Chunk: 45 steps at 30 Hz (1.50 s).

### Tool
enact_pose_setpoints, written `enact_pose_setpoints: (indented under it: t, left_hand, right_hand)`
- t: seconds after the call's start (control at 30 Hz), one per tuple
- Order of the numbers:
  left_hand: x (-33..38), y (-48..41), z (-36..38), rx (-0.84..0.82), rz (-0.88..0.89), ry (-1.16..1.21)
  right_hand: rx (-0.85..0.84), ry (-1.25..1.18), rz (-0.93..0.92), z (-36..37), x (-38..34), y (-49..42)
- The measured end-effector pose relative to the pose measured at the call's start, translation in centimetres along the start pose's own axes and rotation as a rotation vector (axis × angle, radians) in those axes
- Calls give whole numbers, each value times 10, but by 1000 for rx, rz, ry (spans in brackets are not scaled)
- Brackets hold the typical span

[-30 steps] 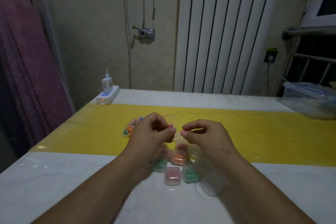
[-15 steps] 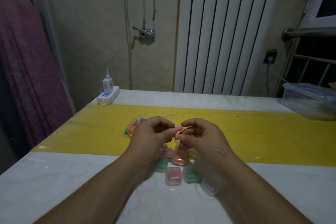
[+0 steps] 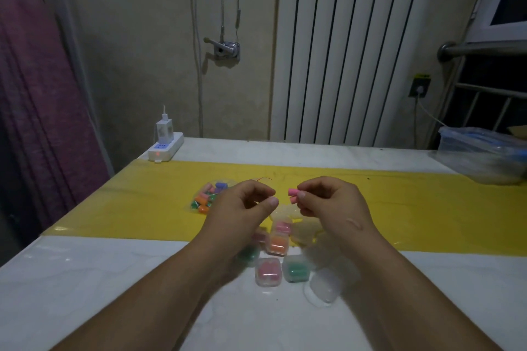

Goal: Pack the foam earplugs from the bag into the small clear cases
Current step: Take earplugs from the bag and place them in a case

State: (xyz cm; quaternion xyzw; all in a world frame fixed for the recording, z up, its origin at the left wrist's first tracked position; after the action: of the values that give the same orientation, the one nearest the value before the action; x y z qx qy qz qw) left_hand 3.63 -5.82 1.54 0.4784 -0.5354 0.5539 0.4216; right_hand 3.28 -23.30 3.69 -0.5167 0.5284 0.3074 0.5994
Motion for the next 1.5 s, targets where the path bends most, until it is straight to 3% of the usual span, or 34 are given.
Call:
enact_pose_setpoints:
  t: [0.17,0.3,0.47,1.0,1.1,1.3,1.43,1.5]
  left_hand:
    - [25,14,19,-93,535,-746]
    - [22,32,50,-338,798,-1005]
    - [11,42,62,-518,824,-1120]
    - [25,45,57,-395,854,-1119]
    - [26,42,55,-406,751,-1001]
    - [29,13,14,-158,366,-321]
    - [17,4,-4,-124,56,77]
    - [14,0,-10,-93,-2,230]
  right_hand:
    - [88,15,0,-17,7,-14]
    - [118,-3,20,-22,13,-17]
    - [114,26,9,-21,13,-16]
    - [86,96,-13,-13,7,-9]
    - [87,109,-18,-14,7,-8]
    - [68,121,-4,-11,6,-5]
    - [-2,23,38,1,4,2]
    - [-40,4,48,7,2,5]
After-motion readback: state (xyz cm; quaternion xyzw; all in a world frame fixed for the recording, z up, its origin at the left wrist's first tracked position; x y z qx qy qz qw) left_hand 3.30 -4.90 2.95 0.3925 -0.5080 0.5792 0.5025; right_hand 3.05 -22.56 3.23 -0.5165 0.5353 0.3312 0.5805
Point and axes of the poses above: each hand's wrist, its own y-axis away from the middle knuckle, its own z-axis out of the palm, x = y × z, the point moved 7 cm from there along -y, towards the middle knuckle, and after that the axes turned 8 degrees about x, right-handed, at the moved point
